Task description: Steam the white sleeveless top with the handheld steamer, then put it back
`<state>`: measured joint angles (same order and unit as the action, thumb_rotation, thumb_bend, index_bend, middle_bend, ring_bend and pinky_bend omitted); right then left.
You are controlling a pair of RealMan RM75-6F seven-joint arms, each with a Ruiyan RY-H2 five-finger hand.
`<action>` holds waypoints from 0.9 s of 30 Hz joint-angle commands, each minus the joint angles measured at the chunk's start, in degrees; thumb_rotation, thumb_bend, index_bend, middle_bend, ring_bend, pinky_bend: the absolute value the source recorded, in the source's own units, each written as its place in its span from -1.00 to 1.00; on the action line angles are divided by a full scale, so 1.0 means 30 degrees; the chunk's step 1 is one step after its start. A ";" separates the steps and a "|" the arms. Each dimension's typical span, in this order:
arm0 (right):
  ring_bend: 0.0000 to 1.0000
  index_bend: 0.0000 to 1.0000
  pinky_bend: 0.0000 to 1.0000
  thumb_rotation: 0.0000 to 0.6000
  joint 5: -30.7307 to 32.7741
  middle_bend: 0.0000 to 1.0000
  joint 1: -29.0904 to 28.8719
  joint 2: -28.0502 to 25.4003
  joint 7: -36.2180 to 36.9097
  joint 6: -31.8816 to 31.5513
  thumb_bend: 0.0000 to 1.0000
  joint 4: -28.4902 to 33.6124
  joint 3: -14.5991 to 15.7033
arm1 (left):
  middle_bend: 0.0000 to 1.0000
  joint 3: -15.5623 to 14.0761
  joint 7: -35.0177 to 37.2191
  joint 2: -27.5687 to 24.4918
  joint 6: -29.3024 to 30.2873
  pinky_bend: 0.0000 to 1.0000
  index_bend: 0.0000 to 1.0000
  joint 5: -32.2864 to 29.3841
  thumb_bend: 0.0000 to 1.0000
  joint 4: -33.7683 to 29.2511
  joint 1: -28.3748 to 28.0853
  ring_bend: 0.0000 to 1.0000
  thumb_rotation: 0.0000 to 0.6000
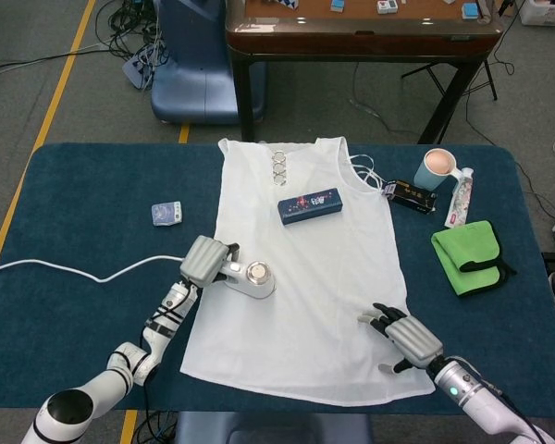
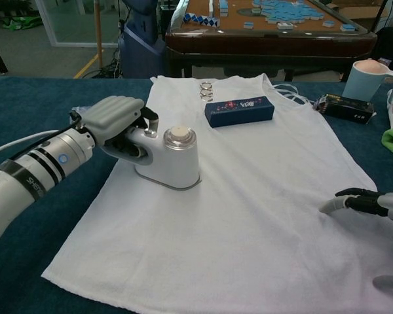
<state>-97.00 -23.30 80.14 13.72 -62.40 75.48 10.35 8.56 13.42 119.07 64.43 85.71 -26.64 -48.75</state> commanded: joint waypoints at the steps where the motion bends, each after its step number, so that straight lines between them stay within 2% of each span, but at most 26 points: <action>1: -0.92 -0.71 -0.75 1.00 0.0031 -0.69 -0.0013 0.0000 -0.0001 0.0033 -0.66 0.0003 -0.0013 | 0.81 0.0208 0.0425 0.0101 -0.0351 0.60 0.92 -0.0254 -0.33 0.0847 -0.0277 0.53 1.00; 7: -0.92 -0.71 -0.75 1.00 -0.0004 -0.69 -0.0064 0.0058 0.0029 0.0064 -0.66 -0.0020 -0.0017 | 0.81 0.0086 0.0863 0.0116 -0.0331 0.60 0.92 -0.0345 -0.33 0.0856 -0.0099 0.53 1.00; 12: -0.92 -0.71 -0.75 1.00 -0.0101 -0.69 -0.0098 0.0055 0.0087 -0.0015 -0.67 0.0016 -0.0001 | 0.81 -0.0315 0.0128 0.0196 0.0160 0.60 0.92 -0.0111 -0.33 -0.0034 0.0247 0.52 1.00; 27: -0.92 -0.71 -0.75 1.00 -0.0263 -0.69 0.0074 -0.0017 0.0160 -0.0290 -0.66 0.0027 0.0209 | 0.80 -0.1173 -0.2455 -0.0461 0.0890 0.60 0.92 0.0553 -0.33 -0.4413 0.0942 0.51 1.00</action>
<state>-97.79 -23.08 80.09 14.21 -63.28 75.56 10.97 5.29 6.98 118.11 67.04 87.19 -38.60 -46.21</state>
